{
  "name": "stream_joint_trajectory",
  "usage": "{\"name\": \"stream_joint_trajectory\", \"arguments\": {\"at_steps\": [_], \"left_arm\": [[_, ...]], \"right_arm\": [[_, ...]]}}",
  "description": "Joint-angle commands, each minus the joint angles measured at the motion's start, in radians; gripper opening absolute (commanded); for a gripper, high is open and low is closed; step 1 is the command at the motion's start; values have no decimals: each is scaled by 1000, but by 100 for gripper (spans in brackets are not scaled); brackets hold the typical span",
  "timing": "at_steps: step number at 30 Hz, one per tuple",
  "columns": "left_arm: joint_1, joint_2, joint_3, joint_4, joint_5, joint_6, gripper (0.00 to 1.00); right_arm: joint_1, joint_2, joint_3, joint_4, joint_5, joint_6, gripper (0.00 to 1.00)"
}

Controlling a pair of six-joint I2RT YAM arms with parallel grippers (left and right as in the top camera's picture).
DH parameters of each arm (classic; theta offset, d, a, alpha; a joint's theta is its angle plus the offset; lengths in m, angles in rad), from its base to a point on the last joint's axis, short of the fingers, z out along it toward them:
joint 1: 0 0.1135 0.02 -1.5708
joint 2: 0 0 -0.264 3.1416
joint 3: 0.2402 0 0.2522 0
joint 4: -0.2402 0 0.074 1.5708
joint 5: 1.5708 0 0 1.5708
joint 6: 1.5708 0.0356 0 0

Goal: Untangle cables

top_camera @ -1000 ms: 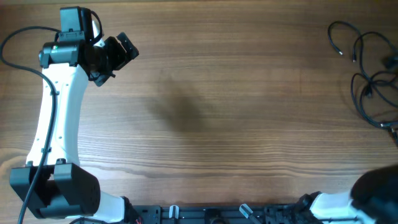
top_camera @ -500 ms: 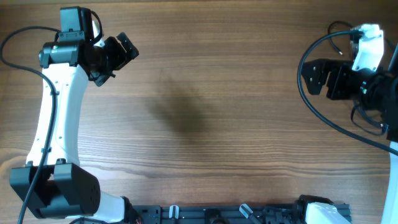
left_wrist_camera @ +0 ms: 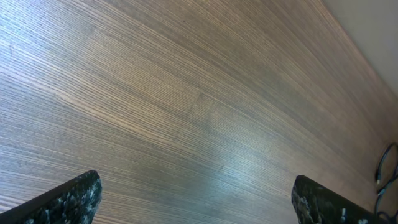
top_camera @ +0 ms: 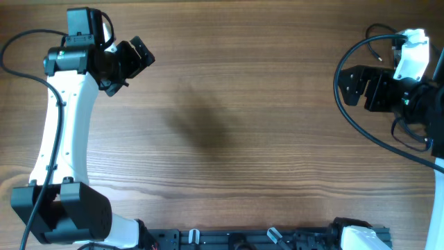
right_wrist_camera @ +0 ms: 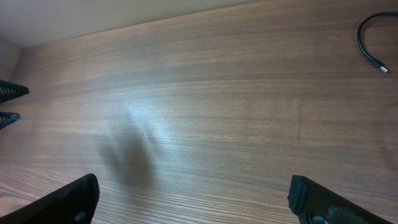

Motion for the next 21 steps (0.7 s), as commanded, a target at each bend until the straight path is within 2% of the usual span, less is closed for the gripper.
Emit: {"name": "stream_joint_trajectory", "arguments": {"at_steps": [1,4,8,11,17,21], "left_arm": [[3,6,3,0,-6,16,100],[3,6,3,0,-6,16,100],[3,6,3,0,-6,16,100],[3,6,3,0,-6,16,100],[3,6,3,0,-6,16,100],[3,6,3,0,-6,16,100]], "right_arm": [[4,-2,-4,32,16,-34,100],[11,-27,-59,127,17,-56,100],[95,-131,-244,365,94,-62,100],[142,-246,-436,582,148,-62,100],[148,-539,-851,983,172,-62,100],[148,-746,-1095,1136,209,-63,100]]}}
